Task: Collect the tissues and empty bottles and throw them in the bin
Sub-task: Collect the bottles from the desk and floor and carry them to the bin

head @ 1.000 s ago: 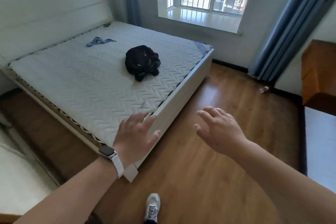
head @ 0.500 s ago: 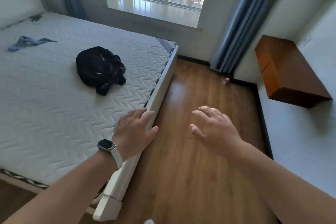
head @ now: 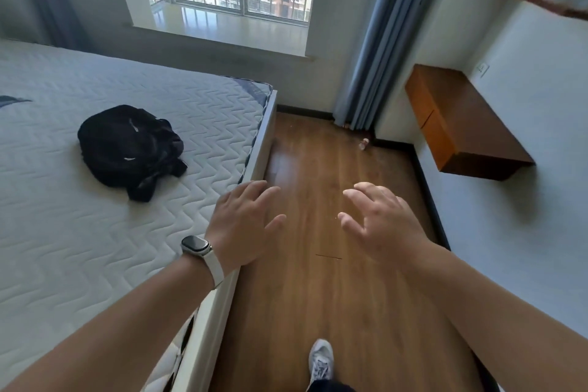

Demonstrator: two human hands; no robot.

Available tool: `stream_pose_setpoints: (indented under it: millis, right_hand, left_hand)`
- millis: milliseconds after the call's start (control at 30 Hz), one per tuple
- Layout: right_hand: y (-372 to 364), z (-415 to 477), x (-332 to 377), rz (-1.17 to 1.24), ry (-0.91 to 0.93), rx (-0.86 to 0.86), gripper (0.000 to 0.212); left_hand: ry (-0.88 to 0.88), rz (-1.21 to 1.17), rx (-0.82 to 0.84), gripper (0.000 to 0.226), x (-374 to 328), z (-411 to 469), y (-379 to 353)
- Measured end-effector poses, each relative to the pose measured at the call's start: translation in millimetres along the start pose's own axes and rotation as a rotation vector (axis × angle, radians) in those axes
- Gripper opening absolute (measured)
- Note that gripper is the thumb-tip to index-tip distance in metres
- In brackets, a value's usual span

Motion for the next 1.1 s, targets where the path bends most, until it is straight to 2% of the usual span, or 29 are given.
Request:
stream_pose_setpoints:
  millis: [167, 433, 500, 633, 833, 1100]
  right_hand:
    - [-10.9, 36.9, -23.0, 0.042, -0.006, -0.008, 0.071]
    - [-6.2, 129.9, -99.2, 0.128, -0.024, -0.058, 0.080]
    - [-1.0, 154.2, -119.6, 0.140, -0.007, -0.069, 0.075]
    - [2.7, 196.7, -154.7, 0.140, 0.018, -0.074, 0.053]
    - [3.5, 243.3, -182.2, 0.141, 0.038, -0.071, 0.051]
    - [-12.2, 315.9, -231.7, 0.094, -0.052, -0.028, 0.051]
  left_hand:
    - [-0.031, 0.056, 0.026, 0.066, -2.1, 39.4, -8.7]
    - [-0.030, 0.175, 0.012, 0.062, -21.1, 152.8, -13.6]
    - [-0.033, 0.207, 0.001, 0.063, -28.8, 181.5, -14.3]
    - [0.003, 0.193, -0.028, 0.064, -42.3, 228.6, -15.9]
    - [-0.001, 0.184, -0.018, 0.060, -48.8, 288.6, -23.0]
    - [-0.091, 0.128, 0.015, 0.064, -49.5, 390.5, -57.1]
Point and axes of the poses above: each hand's wrist, its own z-axis towards the middle knuckle, its own y-axis out of the back of the hand, x = y × z, the point moved 9 cm from there along z, towards the middle knuckle, and after that the axes turned 7 degrees about y, right-handed, at the moved point
